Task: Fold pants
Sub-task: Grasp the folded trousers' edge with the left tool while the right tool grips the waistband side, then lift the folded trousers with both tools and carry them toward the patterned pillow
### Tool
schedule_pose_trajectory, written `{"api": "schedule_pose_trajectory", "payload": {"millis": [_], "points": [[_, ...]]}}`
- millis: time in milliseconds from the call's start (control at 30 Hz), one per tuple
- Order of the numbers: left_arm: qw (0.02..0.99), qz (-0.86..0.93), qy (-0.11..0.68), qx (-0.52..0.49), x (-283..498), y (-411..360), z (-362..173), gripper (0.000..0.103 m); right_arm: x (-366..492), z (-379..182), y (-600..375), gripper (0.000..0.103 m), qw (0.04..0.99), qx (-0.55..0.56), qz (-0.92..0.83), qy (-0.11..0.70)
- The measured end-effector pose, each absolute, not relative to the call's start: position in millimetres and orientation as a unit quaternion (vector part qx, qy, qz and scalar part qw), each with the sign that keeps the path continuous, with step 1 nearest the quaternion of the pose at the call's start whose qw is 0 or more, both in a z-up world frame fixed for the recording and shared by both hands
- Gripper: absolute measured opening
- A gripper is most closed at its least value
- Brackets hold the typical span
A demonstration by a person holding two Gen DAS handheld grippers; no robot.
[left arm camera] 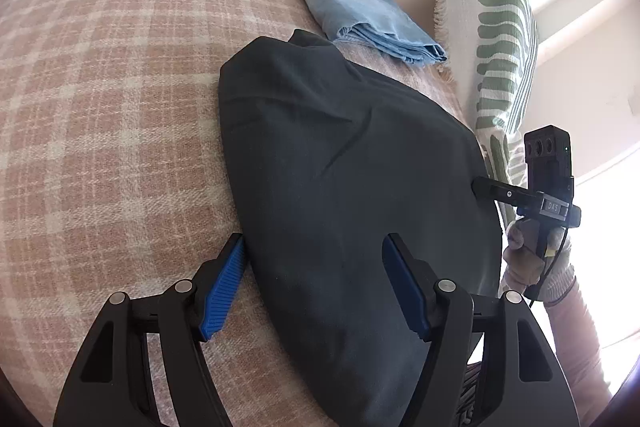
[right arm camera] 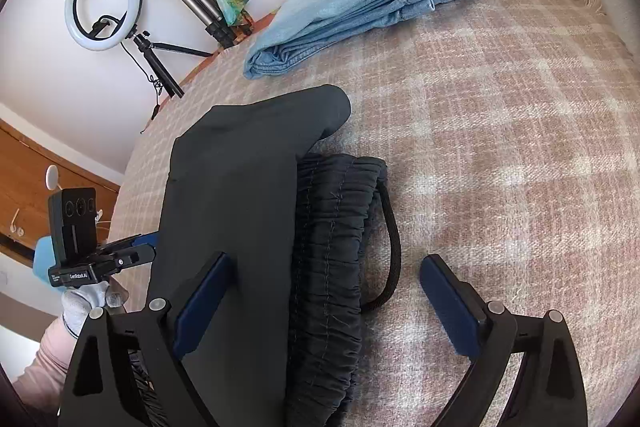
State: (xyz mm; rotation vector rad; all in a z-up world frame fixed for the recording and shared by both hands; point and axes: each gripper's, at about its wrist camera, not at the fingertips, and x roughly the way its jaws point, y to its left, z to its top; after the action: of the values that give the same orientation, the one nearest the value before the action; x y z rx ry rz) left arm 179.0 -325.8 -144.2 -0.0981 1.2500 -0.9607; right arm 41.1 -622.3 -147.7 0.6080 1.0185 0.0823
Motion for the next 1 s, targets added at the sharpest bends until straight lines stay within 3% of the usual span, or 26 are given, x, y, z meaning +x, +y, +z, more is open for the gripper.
{"api": "schedule_pose_trajectory", "payload": {"millis": [67, 133, 233, 267, 300, 367, 433, 600, 1000], "points": [[0.703, -0.434, 0.56, -0.056, 183, -326, -146, 0.069, 42, -148, -621, 0.091, 0.832, 0.284, 0.051, 0.474], [0.705, -0.436, 0.556, -0.061, 185, -329, -147, 0.068, 44, -149, -616, 0.07, 0.829, 0.292, 0.072, 0.471], [0.708, -0.442, 0.548, -0.055, 185, -335, -147, 0.067, 46, -152, -609, 0.061, 0.83, 0.289, 0.081, 0.47], [0.711, -0.44, 0.546, -0.054, 186, -338, -147, 0.064, 46, -151, -608, 0.053, 0.831, 0.287, 0.083, 0.469], [0.713, -0.438, 0.545, -0.051, 186, -339, -147, 0.048, 45, -151, -607, 0.046, 0.832, 0.288, 0.085, 0.466], [0.717, -0.426, 0.55, -0.049, 189, -340, -151, 0.026, 44, -147, -606, 0.036, 0.837, 0.287, 0.075, 0.46], [0.714, -0.422, 0.556, -0.06, 192, -338, -154, 0.021, 42, -140, -602, 0.023, 0.844, 0.276, 0.061, 0.455], [0.729, -0.422, 0.537, -0.034, 184, -342, -146, 0.01, 43, -127, -585, 0.02, 0.856, 0.237, 0.027, 0.459], [0.77, -0.443, 0.458, -0.009, 159, -338, -92, 0.005, 25, -81, -556, 0.017, 0.888, 0.18, -0.006, 0.424]]}}
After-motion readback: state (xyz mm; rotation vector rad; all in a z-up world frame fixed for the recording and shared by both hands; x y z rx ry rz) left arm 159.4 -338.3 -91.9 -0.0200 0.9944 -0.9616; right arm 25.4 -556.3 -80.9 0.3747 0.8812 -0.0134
